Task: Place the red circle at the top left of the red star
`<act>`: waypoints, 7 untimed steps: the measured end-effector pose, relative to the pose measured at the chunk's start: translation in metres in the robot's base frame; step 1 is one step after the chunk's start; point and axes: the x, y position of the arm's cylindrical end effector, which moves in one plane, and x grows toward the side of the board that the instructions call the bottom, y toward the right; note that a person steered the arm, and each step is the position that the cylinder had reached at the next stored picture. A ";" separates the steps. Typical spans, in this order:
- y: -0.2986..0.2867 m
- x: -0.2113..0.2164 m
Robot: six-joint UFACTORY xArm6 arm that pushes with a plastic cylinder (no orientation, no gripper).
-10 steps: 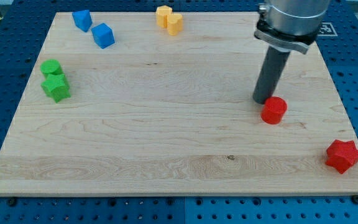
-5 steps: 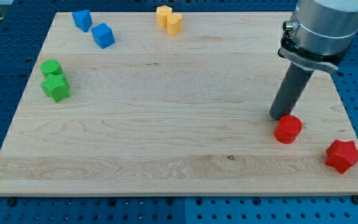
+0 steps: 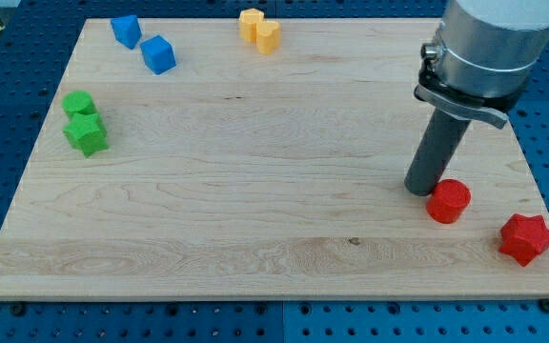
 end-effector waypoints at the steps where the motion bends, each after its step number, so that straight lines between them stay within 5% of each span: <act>1: 0.002 0.000; 5: -0.028 0.034; 7: 0.002 0.056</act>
